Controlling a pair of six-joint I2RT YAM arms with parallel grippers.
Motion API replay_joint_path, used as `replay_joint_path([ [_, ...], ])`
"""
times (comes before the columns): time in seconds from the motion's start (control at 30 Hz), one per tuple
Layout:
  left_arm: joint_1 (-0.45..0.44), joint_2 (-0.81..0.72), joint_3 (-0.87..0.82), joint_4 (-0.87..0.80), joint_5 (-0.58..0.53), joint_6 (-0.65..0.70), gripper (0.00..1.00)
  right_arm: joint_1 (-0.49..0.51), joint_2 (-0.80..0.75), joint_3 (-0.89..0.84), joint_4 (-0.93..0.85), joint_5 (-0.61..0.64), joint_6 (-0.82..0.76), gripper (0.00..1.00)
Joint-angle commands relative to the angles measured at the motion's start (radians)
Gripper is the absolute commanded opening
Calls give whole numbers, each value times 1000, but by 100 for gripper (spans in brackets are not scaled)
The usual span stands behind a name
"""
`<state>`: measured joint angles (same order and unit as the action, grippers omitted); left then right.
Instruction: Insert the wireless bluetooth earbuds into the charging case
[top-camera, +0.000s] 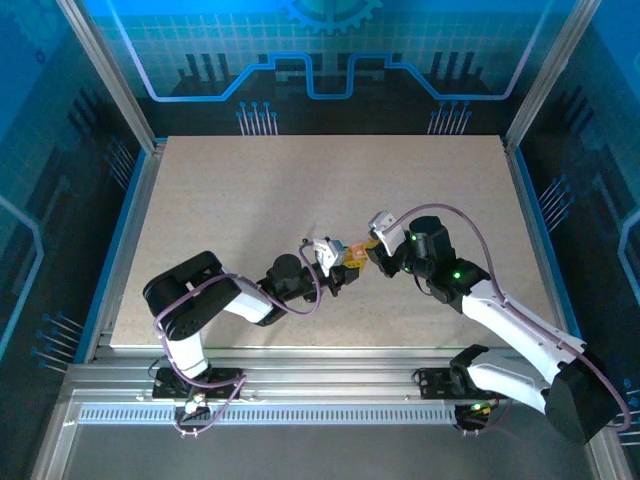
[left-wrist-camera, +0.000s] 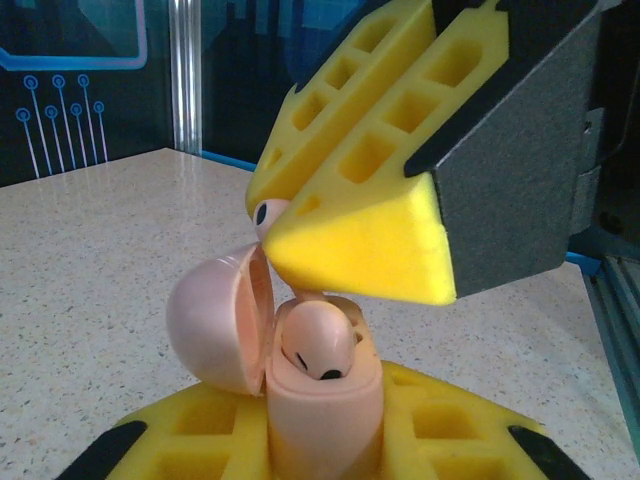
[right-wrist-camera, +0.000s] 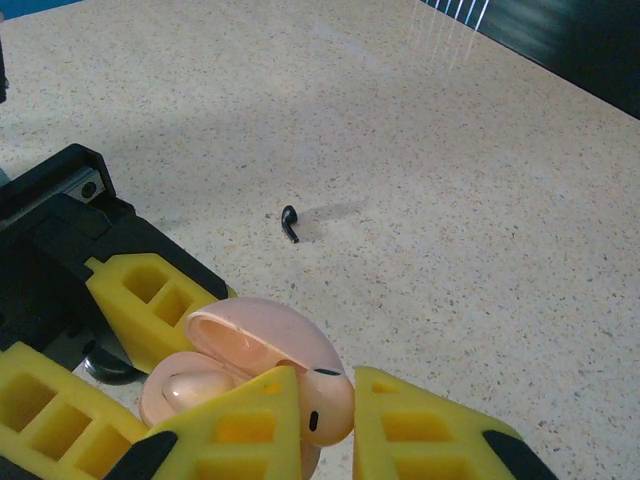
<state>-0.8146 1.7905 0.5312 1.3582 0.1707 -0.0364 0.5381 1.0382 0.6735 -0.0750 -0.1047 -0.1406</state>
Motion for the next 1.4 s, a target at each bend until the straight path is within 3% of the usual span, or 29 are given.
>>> replay_joint_path([
  [0.0, 5, -43, 21, 44, 6, -33, 23, 19, 0, 17, -6, -13, -23, 15],
  [0.6, 20, -48, 32, 44, 4, -73, 23, 26, 0, 44, -95, -141, -50, 15],
  [1.37, 22, -51, 33, 44, 7, -70, 23, 25, 16, 69, -121, -176, -29, 20],
])
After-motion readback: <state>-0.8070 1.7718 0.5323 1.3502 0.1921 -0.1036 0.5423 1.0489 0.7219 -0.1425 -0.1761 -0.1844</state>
